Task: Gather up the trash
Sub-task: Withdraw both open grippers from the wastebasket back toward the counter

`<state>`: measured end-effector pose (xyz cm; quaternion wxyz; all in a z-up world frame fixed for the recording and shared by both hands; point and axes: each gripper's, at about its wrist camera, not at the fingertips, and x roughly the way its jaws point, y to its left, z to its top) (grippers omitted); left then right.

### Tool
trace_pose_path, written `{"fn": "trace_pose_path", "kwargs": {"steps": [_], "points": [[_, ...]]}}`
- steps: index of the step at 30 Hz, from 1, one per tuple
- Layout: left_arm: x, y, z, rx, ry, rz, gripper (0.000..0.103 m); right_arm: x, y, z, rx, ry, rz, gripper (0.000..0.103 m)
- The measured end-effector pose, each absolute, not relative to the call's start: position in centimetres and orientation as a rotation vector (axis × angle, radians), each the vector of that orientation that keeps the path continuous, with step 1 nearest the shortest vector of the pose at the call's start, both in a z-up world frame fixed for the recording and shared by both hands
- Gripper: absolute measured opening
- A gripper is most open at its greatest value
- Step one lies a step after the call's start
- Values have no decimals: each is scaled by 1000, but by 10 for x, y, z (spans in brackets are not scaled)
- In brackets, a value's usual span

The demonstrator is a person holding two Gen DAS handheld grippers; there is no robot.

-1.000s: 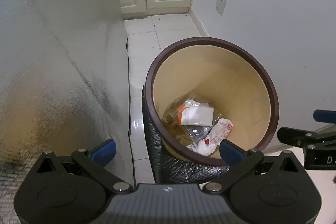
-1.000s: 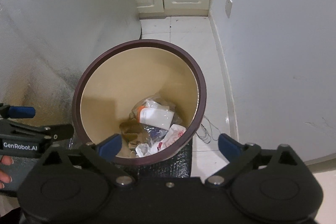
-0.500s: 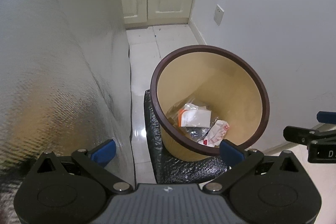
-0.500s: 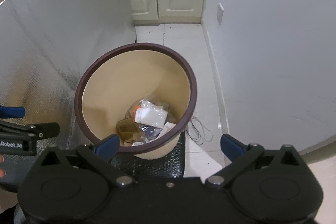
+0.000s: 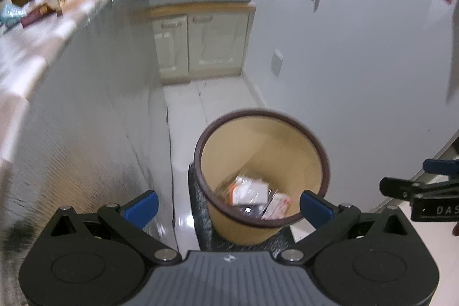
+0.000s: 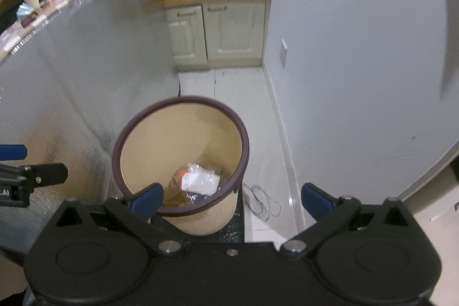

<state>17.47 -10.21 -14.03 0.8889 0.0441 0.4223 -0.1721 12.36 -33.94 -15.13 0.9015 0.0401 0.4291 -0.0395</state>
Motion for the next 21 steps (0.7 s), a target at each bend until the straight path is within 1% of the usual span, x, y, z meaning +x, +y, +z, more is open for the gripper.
{"fn": "trace_pose_path", "kwargs": {"steps": [11, 21], "points": [[136, -89, -71, 80, 656, -419, 103, 84, -337, -91, 115, 681, -71, 103], [116, -37, -1, 68, 422, -354, 103, 76, -304, -19, 107, 428, -6, 103]]}}
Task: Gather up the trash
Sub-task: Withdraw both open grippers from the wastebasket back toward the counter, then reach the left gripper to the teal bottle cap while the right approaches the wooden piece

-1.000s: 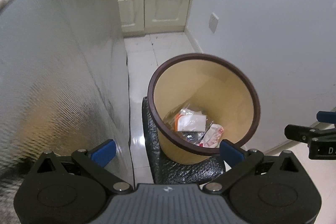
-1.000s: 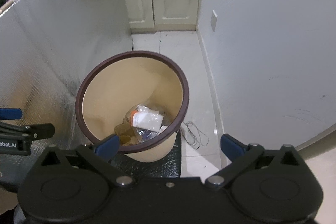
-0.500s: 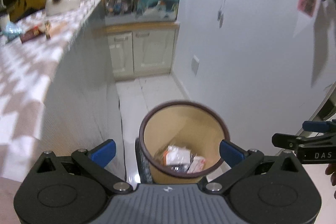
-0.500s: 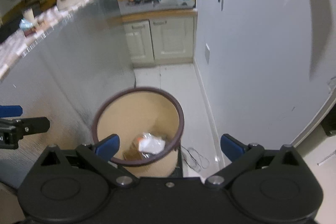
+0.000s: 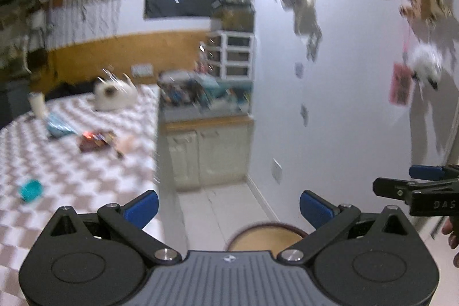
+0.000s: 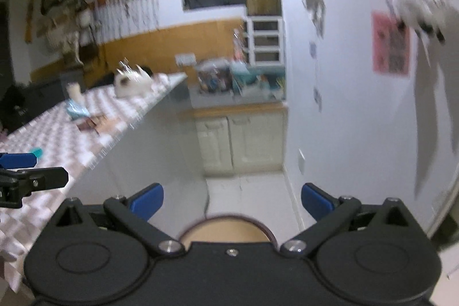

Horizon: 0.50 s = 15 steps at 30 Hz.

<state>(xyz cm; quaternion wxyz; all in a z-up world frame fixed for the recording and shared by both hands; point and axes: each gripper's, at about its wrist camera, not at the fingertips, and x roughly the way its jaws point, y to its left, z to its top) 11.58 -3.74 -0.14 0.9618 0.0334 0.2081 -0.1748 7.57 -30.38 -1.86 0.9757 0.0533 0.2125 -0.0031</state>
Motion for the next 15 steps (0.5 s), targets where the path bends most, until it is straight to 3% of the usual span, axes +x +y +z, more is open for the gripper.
{"fn": "trace_pose_path", "kwargs": {"steps": [15], "points": [[139, 89, 20, 35, 340, -136, 103, 123, -192, 32, 70, 281, 222, 103]]}}
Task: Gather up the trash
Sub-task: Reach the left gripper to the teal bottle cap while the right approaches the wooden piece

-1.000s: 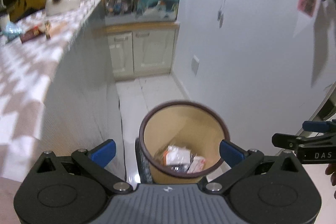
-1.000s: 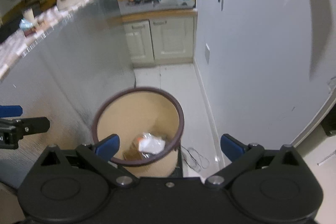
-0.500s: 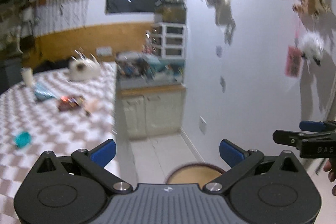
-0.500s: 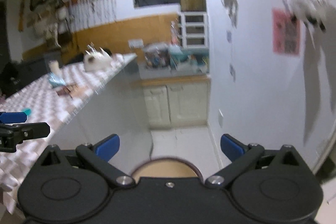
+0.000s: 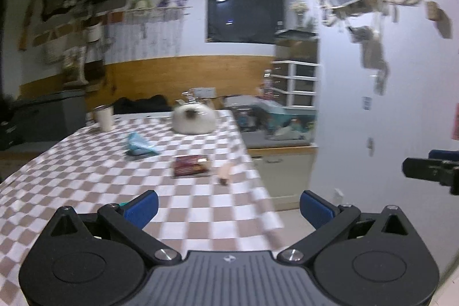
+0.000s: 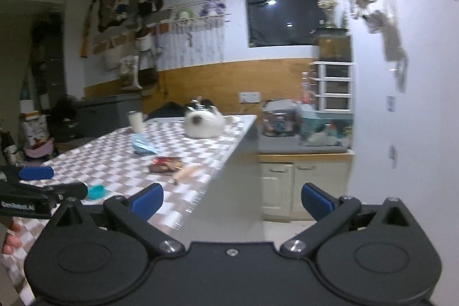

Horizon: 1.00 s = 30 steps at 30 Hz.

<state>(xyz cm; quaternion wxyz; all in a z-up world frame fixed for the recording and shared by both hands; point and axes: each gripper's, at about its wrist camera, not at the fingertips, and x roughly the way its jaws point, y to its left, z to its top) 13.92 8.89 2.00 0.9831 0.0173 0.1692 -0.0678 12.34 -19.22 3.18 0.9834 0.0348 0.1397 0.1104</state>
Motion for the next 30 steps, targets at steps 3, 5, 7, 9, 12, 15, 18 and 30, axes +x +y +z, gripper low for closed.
{"fn": "trace_pose_path", "kwargs": {"steps": [3, 5, 7, 9, 12, 15, 18, 30], "points": [[152, 116, 17, 28, 353, -80, 103, 141, -166, 32, 79, 282, 257, 103], [161, 135, 13, 17, 365, -48, 103, 152, -150, 30, 87, 283, 286, 103], [171, 151, 8, 6, 383, -32, 103, 165, -133, 27, 101, 289, 314, 103], [182, 165, 1, 6, 406, -16, 103, 178, -119, 23, 112, 306, 310, 103], [201, 180, -8, 21, 439, -16, 103, 203, -102, 16, 136, 350, 310, 103], [223, 190, -20, 37, 486, -1, 103, 231, -91, 7, 177, 409, 320, 103], [245, 198, -32, 41, 525, -6, 100, 253, -84, -3, 187, 449, 294, 102], [297, 210, -64, 35, 623, -13, 68, 335, -49, -22, 154, 537, 281, 74]]}}
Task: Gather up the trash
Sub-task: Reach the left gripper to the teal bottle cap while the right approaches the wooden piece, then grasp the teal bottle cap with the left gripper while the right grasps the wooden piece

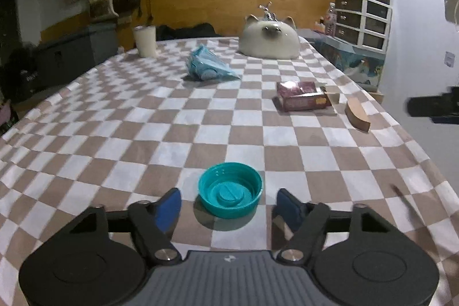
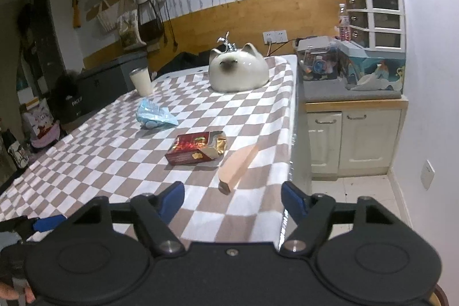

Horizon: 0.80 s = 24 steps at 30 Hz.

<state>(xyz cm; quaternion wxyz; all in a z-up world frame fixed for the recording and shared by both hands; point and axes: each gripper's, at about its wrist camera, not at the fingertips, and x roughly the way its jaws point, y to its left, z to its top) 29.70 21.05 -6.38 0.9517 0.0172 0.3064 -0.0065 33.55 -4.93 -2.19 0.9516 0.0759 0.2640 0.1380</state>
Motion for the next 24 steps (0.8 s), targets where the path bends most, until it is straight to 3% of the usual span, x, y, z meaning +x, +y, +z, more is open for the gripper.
{"fn": "trace_pose_path", "kwargs": {"steps": [4, 10, 17, 19, 24], "points": [[298, 208, -65, 48, 628, -24, 60, 362, -34, -30, 136, 563, 271, 70], [299, 206, -65, 54, 629, -23, 60, 407, -20, -50, 169, 626, 223, 58], [302, 209, -66, 30, 631, -38, 56, 430, 0, -64, 146, 621, 190, 50], [302, 209, -66, 29, 628, -42, 50, 429, 4, -63, 111, 622, 171, 32], [302, 209, -65, 26, 625, -39, 48, 418, -4, -63, 132, 625, 198, 26]]}}
